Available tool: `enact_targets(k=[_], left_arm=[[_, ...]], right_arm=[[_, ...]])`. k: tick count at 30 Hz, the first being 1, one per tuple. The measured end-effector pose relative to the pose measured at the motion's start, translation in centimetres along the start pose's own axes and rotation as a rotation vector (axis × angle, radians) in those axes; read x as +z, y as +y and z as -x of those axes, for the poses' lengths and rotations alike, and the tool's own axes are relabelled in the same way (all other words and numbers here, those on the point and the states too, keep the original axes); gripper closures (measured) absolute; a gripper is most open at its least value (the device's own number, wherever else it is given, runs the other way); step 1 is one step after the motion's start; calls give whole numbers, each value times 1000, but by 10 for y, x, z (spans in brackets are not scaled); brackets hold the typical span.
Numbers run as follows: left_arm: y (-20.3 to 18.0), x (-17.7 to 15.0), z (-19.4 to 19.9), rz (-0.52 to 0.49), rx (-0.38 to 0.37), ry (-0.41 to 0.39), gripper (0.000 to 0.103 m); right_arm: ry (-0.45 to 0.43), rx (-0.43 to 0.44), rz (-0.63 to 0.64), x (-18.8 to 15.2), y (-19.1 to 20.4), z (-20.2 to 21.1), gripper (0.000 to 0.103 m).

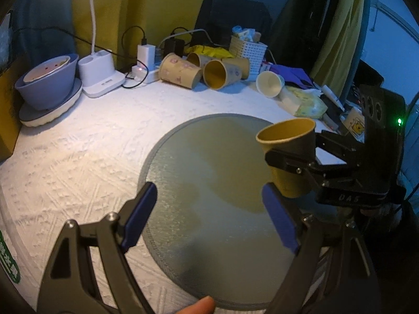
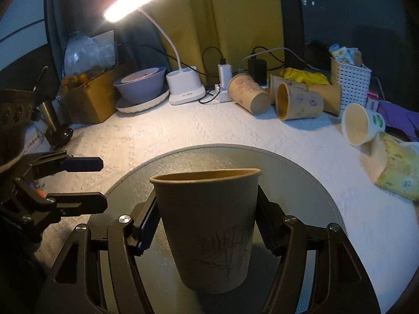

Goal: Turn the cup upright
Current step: 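Grasp the upright cup's body with the right gripper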

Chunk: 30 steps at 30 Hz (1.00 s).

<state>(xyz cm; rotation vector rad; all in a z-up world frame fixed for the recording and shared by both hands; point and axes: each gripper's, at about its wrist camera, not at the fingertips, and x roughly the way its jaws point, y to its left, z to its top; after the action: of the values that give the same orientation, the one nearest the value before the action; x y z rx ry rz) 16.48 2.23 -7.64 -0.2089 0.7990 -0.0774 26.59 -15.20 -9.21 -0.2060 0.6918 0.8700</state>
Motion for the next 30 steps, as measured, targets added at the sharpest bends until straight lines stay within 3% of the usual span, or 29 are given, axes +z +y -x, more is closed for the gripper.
enact_targets(k=[12, 30], left_arm=[[-8, -4, 14, -7, -10, -27, 19], [-11, -10, 21, -4, -23, -32, 19]], right_arm=[[-86, -16, -10, -2, 2, 22, 34], [-7, -135, 18, -14, 7, 10, 34]])
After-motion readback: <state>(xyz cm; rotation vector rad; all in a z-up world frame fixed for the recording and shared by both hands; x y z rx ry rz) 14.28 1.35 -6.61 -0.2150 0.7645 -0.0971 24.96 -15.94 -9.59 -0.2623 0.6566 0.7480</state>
